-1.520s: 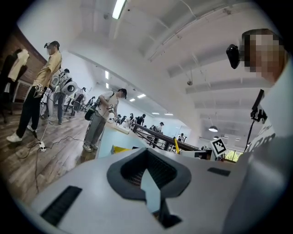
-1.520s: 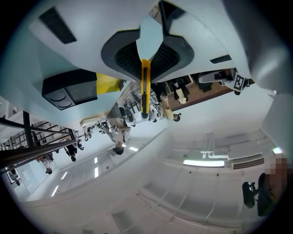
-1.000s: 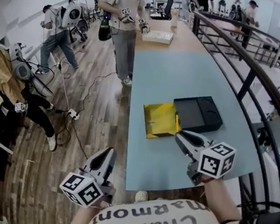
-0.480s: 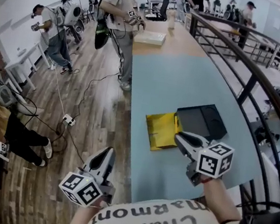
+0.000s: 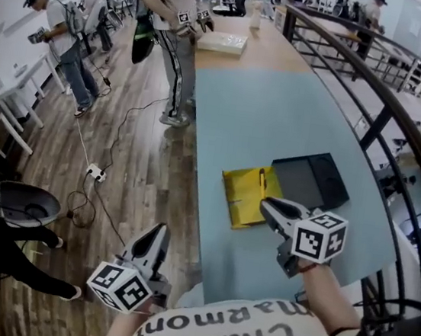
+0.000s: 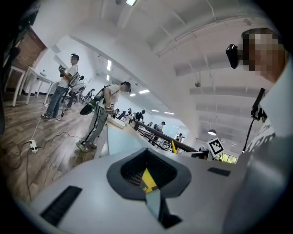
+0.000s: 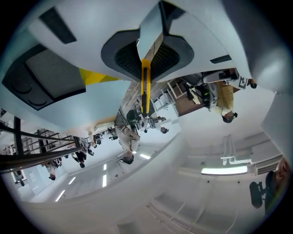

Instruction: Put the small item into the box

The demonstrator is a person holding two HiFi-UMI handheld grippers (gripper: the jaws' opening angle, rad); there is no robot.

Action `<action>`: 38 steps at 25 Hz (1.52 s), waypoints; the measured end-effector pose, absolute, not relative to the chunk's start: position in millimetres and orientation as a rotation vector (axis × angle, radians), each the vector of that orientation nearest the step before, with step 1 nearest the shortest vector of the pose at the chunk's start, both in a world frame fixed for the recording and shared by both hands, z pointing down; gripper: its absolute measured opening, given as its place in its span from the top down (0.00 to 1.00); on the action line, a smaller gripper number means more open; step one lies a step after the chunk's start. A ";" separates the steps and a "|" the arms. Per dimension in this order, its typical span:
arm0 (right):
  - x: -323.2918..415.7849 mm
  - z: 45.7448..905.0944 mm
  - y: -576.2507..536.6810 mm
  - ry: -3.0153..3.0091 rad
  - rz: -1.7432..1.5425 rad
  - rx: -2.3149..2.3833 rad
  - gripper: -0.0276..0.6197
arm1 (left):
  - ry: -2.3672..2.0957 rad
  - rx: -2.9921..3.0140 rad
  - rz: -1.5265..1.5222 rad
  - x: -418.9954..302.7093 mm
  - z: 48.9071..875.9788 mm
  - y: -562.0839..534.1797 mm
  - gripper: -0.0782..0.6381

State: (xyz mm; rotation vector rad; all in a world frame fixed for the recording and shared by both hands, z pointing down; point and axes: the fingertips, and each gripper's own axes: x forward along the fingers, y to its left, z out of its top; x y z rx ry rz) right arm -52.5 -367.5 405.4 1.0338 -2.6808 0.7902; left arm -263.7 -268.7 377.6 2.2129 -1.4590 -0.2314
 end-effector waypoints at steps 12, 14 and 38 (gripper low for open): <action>-64.6 476.0 -399.5 -2.480 0.876 1.116 0.84 | -1.429 2.128 -0.193 -298.0 421.4 -301.4 0.89; -63.5 487.2 -403.7 -2.445 0.890 1.131 0.84 | -1.412 2.123 -0.186 -297.3 428.3 -307.0 0.89; -36.6 575.3 -430.7 -1.988 0.830 1.155 0.84 | -1.295 2.102 -0.144 -269.2 471.0 -324.2 0.89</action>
